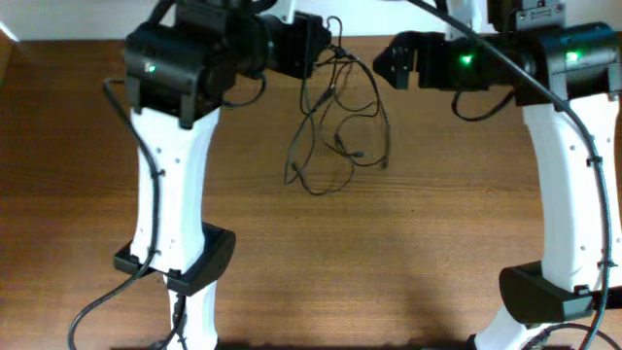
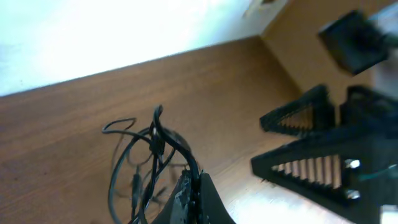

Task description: Untangle cables

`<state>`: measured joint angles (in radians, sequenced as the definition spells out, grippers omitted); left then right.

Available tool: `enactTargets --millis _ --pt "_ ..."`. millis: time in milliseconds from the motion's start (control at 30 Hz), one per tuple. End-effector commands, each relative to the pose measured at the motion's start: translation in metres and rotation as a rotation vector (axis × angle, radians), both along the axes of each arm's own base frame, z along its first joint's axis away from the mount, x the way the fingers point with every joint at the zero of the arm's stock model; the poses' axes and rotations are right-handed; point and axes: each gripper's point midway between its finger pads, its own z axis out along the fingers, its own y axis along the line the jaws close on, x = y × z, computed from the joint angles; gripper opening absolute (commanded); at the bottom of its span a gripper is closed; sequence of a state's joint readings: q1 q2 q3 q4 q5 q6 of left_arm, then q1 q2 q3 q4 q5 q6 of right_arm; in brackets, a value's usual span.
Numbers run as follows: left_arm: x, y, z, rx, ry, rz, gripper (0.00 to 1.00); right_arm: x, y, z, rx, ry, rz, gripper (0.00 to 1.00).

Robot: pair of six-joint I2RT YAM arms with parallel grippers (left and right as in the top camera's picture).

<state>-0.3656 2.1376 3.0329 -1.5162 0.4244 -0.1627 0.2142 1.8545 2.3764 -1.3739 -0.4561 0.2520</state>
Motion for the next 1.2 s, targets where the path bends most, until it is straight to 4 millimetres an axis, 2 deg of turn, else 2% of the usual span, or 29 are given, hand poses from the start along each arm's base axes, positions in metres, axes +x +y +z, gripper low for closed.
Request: enactTargets --millis 0,67,133,233,267,333,367,400,433,467,500,567,633,733,800,833,867,933,1000,1067,1167 --pt "-0.005 0.002 0.02 -0.091 0.007 0.034 0.0 0.012 0.031 0.0 0.088 0.027 -0.024 0.95" --pt "-0.004 0.001 0.022 -0.125 0.032 0.061 0.0 0.03 0.062 -0.004 0.163 0.041 -0.05 0.93" --pt "-0.002 0.001 0.025 -0.146 0.036 0.073 0.0 0.041 0.077 -0.01 0.205 0.068 -0.073 0.92" --pt "0.0 -0.003 0.034 -0.191 0.026 0.063 0.0 0.062 0.09 -0.044 0.234 0.166 -0.132 0.91" --pt "-0.001 -0.003 0.038 -0.203 0.019 0.054 0.0 0.066 0.09 -0.054 0.228 0.189 -0.142 0.87" --pt "0.005 0.017 0.047 -0.236 0.01 0.093 0.0 0.074 0.082 -0.079 0.205 0.251 -0.175 0.82" --pt "0.007 0.024 0.049 -0.242 0.006 0.113 0.0 0.075 0.078 -0.082 0.201 0.262 -0.185 0.81" --pt "0.012 0.042 0.057 -0.261 -0.008 0.159 0.0 0.079 0.064 -0.096 0.173 0.296 -0.226 0.79" --pt "0.015 0.061 0.071 -0.293 -0.043 0.186 0.0 0.08 0.051 -0.106 0.133 0.313 -0.265 0.77" --pt "0.014 0.07 0.083 -0.316 -0.078 0.181 0.0 0.08 0.042 -0.114 0.105 0.326 -0.293 0.75" --pt "0.013 0.092 0.099 -0.36 -0.107 0.218 0.0 0.079 0.028 -0.126 0.052 0.344 -0.322 0.74" --pt "0.005 0.119 0.117 -0.394 -0.148 0.26 0.0 0.077 0.013 -0.145 -0.046 0.331 -0.292 0.74" --pt "-0.003 0.14 0.129 -0.396 -0.187 0.301 0.0 0.07 -0.016 -0.169 -0.183 0.365 -0.331 0.74" --pt "-0.01 0.176 0.14 -0.39 -0.236 0.388 0.0 0.055 -0.034 -0.189 -0.264 0.425 -0.295 0.74" --pt "-0.011 0.191 0.142 -0.389 -0.246 0.418 0.0 0.05 -0.041 -0.198 -0.286 0.451 -0.29 0.74" --pt "-0.014 0.189 0.142 -0.396 -0.241 0.397 0.0 0.05 -0.04 -0.199 -0.28 0.455 -0.282 0.73" --pt "-0.016 0.184 0.143 -0.404 -0.233 0.368 0.0 0.051 -0.021 -0.193 -0.215 0.424 -0.162 0.73" --pt "-0.02 0.174 0.139 -0.412 -0.204 0.331 0.0 0.045 0.035 -0.164 0.022 0.317 0.165 0.75" --pt "-0.024 0.159 0.134 -0.418 -0.168 0.291 0.0 0.04 0.063 -0.141 0.142 0.254 0.29 0.79" --pt "-0.03 0.141 0.131 -0.425 -0.137 0.234 0.0 0.043 0.08 -0.118 0.144 0.159 0.329 0.86" --pt "-0.041 0.126 0.13 -0.446 -0.103 0.148 0.0 0.05 0.082 -0.083 0.15 0.054 0.33 0.89"
